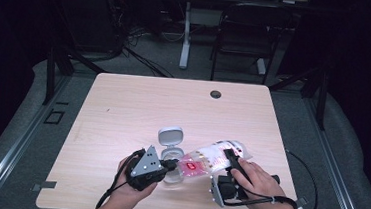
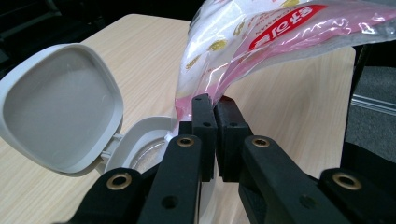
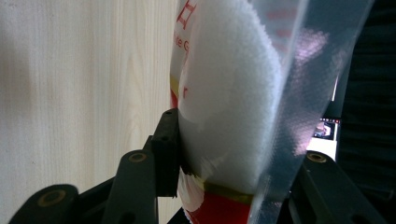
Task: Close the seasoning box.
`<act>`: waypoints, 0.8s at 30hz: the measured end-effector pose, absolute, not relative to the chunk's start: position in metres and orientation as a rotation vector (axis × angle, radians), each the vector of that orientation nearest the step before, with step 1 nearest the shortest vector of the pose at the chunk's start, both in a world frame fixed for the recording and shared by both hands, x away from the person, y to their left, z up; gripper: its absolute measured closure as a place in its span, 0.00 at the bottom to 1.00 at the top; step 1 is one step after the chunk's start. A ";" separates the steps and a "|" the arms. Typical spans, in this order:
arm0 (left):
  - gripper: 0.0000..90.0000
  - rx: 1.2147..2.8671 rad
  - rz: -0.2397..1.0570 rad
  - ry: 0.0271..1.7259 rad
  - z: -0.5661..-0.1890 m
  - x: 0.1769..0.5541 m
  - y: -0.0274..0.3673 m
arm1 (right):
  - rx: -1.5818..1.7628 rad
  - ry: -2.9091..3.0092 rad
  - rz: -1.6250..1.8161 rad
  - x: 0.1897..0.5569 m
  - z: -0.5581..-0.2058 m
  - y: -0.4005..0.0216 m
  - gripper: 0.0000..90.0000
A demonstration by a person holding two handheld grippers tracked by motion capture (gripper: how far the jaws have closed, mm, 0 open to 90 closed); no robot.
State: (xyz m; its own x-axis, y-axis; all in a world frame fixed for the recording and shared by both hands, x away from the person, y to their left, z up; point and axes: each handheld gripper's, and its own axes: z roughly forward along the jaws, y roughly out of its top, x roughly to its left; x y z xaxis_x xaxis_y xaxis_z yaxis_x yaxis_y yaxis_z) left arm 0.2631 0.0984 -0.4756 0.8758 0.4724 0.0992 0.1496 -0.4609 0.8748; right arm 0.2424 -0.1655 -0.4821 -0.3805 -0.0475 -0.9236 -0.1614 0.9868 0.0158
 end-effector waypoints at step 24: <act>0.98 2.037 0.399 0.456 -0.479 0.264 0.098 | -0.188 1.956 0.106 0.244 -0.478 -0.165 0.63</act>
State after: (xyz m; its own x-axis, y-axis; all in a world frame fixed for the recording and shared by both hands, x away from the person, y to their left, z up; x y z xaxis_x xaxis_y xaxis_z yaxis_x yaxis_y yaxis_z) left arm 0.2635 0.0982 -0.4795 0.8761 0.4733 0.0920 0.1546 -0.4565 0.8762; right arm 0.2440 -0.1650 -0.4783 -0.3741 -0.0822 -0.9237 -0.1813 0.9833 -0.0140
